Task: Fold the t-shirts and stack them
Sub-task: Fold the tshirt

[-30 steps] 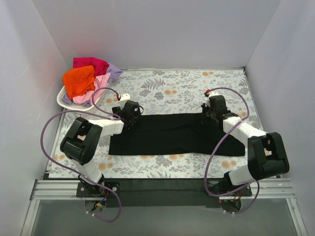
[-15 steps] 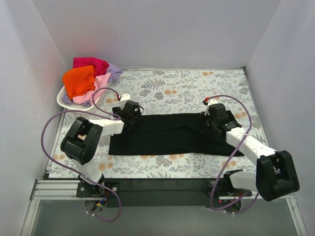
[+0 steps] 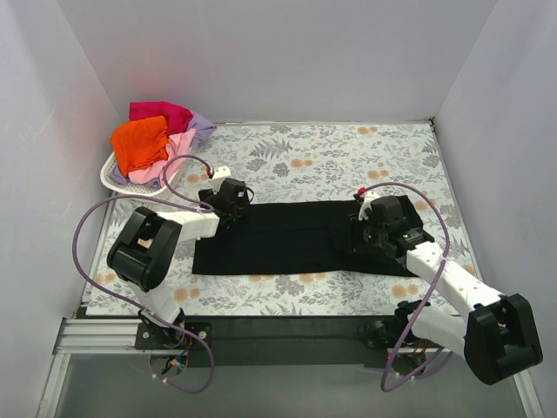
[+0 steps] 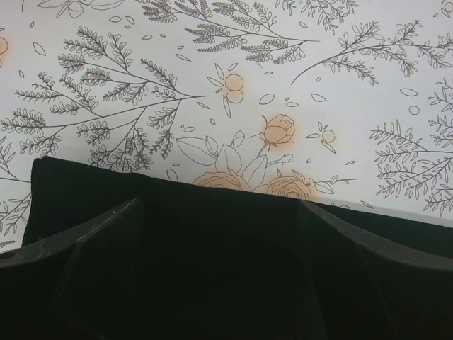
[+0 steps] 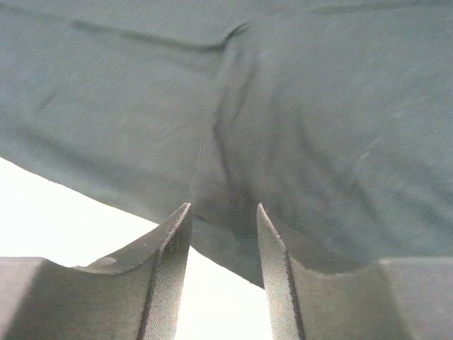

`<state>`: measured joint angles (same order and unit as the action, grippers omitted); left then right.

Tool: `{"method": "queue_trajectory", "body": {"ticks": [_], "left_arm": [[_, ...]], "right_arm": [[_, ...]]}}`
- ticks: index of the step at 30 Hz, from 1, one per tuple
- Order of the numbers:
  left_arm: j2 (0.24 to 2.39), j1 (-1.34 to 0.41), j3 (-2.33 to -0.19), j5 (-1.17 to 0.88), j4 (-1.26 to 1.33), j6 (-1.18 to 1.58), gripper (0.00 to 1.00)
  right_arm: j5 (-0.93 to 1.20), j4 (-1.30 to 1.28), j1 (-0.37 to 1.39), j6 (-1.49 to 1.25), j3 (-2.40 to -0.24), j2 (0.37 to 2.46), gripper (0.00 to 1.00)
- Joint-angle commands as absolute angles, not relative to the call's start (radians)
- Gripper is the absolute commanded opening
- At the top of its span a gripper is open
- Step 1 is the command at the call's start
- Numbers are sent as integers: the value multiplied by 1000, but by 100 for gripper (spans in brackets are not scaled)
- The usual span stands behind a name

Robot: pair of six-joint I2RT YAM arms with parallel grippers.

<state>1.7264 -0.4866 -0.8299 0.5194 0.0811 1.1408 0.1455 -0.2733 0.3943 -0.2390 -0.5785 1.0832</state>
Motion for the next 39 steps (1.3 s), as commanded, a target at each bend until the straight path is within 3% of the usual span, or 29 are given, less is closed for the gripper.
{"method": "queue_trajectory", "body": {"ticks": [1,8,17,31,39], "left_arm": [[1715,-488,-856,535,74,1126,82],[1707,-488,-854,531,71,1127,82],[1732,-488,-874,515,75,1134,82],[1828,-486,-885,495,161,1123,82],[1850,-465,-874,500,147,1140,82]], "right_arm": [[255,-310,403,-248,-571,1019,39],[72,-318,400,-249,-609,966,48],[-169,-207,324,-239,-732,1135,55],[-29,-15,-66,-204,-836,1414,56],[86,24,-176,-193,-864,1495,52]]}}
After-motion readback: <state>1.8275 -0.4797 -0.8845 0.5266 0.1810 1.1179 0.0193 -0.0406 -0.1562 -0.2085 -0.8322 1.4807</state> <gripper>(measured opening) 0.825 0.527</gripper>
